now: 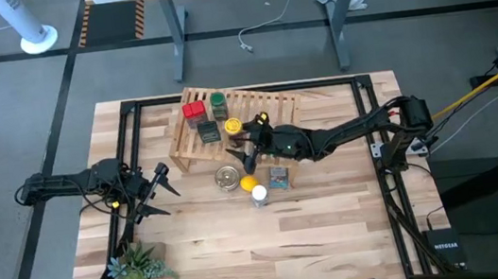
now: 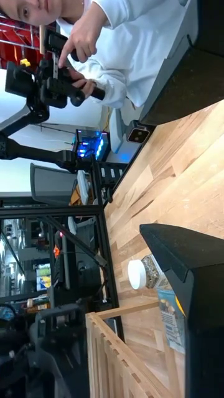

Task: Shelf spices
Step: Adjust the shelf

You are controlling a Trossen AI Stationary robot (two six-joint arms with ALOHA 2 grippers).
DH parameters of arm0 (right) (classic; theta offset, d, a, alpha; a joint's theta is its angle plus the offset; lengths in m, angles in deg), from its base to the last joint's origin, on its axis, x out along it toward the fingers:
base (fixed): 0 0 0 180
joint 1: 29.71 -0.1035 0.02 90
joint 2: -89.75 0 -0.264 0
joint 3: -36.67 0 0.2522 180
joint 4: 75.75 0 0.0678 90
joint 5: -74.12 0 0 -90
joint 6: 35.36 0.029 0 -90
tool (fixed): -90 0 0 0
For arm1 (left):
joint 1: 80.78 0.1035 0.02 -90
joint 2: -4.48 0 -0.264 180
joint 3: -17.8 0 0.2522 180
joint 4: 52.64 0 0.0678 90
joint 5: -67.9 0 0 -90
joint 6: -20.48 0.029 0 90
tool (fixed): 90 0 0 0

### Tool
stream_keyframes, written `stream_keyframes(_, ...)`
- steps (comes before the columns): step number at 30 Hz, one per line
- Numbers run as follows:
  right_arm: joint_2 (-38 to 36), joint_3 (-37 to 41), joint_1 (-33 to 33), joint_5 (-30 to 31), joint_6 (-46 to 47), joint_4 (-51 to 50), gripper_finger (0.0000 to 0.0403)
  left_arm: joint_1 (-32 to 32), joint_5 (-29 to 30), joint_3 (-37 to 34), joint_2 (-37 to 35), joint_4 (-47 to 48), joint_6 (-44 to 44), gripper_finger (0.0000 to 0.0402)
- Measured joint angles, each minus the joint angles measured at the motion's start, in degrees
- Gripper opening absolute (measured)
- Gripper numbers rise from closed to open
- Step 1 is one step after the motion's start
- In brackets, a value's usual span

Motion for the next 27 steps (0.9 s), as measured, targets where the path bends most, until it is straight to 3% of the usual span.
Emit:
stream_keyframes(12,-4.8,0.0,-6.2,18.3,-4.1,-6.7,0.0379,0.0,0.0,0.0,0.0,0.0,0.0,0.0266)
stream_keyframes(20,-5.3,0.0,-13.5,24.1,8.7,-19.3,0.0379,0.0,0.0,0.0,0.0,0.0,0.0,0.0266)
stream_keyframes(27,-5.1,0.0,-18.7,28.7,9.9,-20.8,0.0379,0.0,0.0,0.0,0.0,0.0,0.0,0.0266)
